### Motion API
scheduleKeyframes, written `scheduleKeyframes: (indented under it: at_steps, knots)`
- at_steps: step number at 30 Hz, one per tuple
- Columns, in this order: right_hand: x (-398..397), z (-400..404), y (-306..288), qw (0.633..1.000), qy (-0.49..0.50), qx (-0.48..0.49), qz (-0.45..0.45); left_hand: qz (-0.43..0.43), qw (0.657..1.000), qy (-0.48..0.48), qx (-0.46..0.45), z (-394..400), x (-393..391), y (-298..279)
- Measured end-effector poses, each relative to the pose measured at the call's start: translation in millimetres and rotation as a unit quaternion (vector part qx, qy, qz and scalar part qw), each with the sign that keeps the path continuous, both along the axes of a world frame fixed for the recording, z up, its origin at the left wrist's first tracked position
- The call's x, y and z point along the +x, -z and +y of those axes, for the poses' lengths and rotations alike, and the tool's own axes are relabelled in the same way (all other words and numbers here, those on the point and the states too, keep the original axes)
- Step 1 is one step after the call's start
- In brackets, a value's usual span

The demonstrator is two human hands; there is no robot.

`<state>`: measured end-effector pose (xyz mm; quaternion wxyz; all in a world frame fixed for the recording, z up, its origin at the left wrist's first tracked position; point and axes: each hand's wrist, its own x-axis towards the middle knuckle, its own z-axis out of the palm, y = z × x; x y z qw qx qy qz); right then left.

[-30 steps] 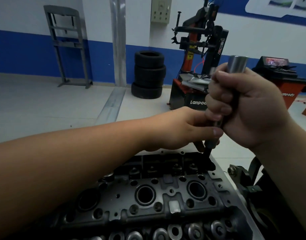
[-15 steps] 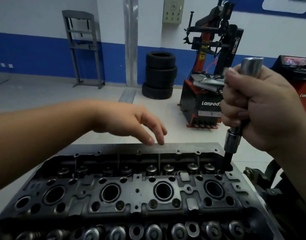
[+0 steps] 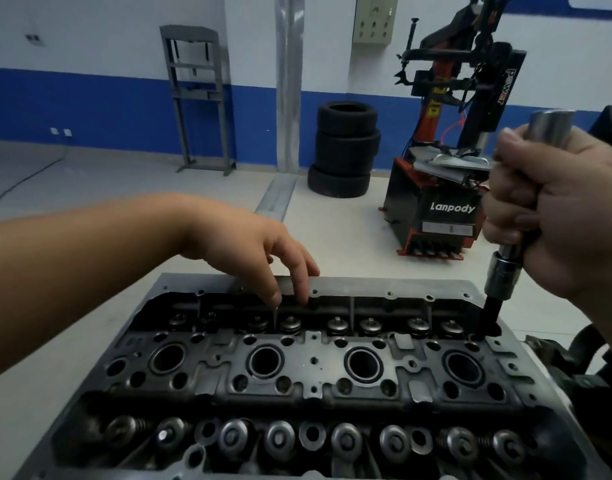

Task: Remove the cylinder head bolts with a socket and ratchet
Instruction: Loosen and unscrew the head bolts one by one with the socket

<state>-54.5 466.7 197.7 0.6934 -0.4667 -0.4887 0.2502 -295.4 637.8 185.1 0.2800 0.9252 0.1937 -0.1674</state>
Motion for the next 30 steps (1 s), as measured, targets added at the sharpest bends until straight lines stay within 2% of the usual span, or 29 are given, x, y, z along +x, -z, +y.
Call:
scheduleKeyframes:
  at_steps: [4,8,13,16,21,26,30]
  knots:
    - [1,1,1,1.0,0.01,0.001,0.011,-0.013,1.0,-0.004,-0.017,-1,-8,7]
    - [-4,-5,0,1.0,0.014,0.005,0.009,-0.077,0.995,0.049,0.037,-23,14,0]
    - [-12,-11,-1,1.0,0.027,0.0,0.016,-0.027,0.981,0.148,0.126,-60,67,15]
    - [-14,-12,-3,0.999,0.036,-0.007,0.015,0.0,0.985,0.137,0.104,-64,70,20]
    - [-14,-12,-2,1.0,0.029,-0.006,0.01,-0.051,0.988,0.105,0.097,-56,50,19]
    - [-16,-12,-2,1.0,0.029,-0.002,0.005,0.003,0.992,0.08,0.102,-59,46,18]
    - [-17,-13,-2,0.999,0.041,-0.01,-0.003,-0.048,0.992,0.051,0.108,-58,37,13]
